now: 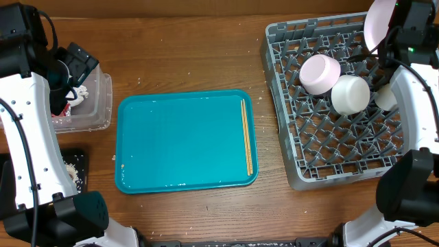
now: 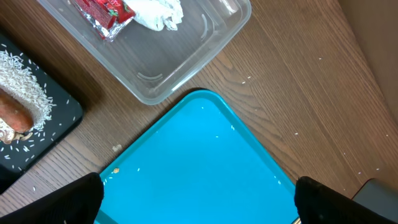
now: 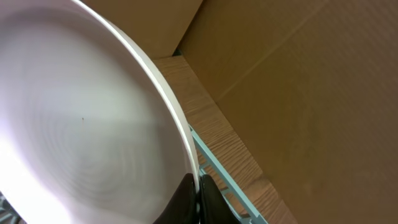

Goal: Sort waste into correct bins and load items into the dishwasher
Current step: 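Lower the plate upright into the rack and open the right gripper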

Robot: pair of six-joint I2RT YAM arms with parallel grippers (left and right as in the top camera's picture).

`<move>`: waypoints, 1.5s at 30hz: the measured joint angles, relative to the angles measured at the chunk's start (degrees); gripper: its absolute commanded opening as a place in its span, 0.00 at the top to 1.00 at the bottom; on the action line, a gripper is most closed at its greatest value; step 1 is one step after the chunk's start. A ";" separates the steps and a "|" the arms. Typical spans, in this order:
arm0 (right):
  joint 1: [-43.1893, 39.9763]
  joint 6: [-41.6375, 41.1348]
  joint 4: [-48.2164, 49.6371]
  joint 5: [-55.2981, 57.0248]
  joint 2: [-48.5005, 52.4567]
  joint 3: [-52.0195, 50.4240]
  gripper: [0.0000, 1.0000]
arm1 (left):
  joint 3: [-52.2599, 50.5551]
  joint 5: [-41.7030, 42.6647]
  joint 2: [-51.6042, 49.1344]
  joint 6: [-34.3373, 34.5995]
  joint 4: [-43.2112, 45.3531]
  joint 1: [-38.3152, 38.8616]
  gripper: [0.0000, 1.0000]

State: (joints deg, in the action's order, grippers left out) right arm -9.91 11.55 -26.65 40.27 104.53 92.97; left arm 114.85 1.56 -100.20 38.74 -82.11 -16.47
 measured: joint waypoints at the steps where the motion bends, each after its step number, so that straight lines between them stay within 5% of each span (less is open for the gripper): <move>1: -0.13 0.33 0.02 -0.07 0.00 -0.02 0.96 | 0.00 0.00 0.00 0.00 0.00 0.00 0.00; 36: -0.17 4.92 2.69 0.66 2.05 -2.78 0.94 | 0.00 0.00 0.00 0.00 0.00 0.00 0.00; 39: -0.17 4.85 2.80 0.68 2.05 -2.78 0.83 | 0.00 0.00 0.00 0.00 0.00 -0.02 0.00; 42: -0.15 4.72 3.02 0.83 2.05 -2.78 0.55 | 0.00 0.00 0.00 0.00 0.00 0.00 0.00; 45: 0.31 4.46 3.17 1.68 2.05 -2.78 0.43 | 0.00 0.00 0.00 0.00 0.00 0.00 0.00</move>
State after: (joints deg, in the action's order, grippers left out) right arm -9.61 16.01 -23.49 41.95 106.59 90.19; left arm 114.85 1.56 -100.20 38.74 -82.11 -16.47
